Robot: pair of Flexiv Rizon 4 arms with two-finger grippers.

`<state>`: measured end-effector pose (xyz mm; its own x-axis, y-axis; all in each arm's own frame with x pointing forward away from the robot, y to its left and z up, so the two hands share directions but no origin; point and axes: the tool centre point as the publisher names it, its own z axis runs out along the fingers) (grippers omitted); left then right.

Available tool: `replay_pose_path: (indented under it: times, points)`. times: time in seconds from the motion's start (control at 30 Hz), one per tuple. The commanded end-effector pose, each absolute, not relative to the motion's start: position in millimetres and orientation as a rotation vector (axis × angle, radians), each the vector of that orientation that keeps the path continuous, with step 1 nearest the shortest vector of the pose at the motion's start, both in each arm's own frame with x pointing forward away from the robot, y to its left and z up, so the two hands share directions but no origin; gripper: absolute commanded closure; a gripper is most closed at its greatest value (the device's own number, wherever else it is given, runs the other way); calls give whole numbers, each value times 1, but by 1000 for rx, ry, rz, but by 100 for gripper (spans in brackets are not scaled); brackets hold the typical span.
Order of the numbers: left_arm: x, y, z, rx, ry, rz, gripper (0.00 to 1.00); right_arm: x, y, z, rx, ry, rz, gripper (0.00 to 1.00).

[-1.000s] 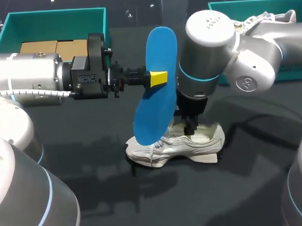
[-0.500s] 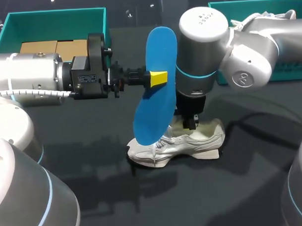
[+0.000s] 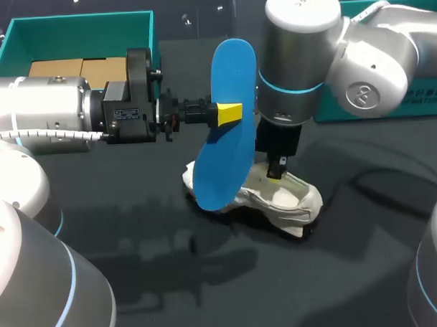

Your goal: Take the shoe out of the shoebox, open the shoe tongue, remove and reinsert the insole, then place the shoe into the shoebox

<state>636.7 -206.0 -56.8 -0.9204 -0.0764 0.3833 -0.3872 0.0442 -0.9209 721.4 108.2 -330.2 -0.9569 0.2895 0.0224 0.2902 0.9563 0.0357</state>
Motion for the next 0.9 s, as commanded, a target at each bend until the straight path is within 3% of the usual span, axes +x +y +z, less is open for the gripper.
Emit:
replay_pose_path:
  times: [0.03,0.4,0.7,0.9]
  points:
    - [636,-207,-58,478,-2090,1970,100,714,101,-321,-460,-3105,-73,100]
    - [636,-207,-58,478,-2090,1970,100,714,101,-321,-460,-3105,-73,100]
    - [636,-207,-58,478,-2090,1970,100,701,111,-297,-1355,-2750,-96,100]
    - [636,-207,-58,478,-2090,1970,100,697,111,-296,-1472,-2689,-136,100]
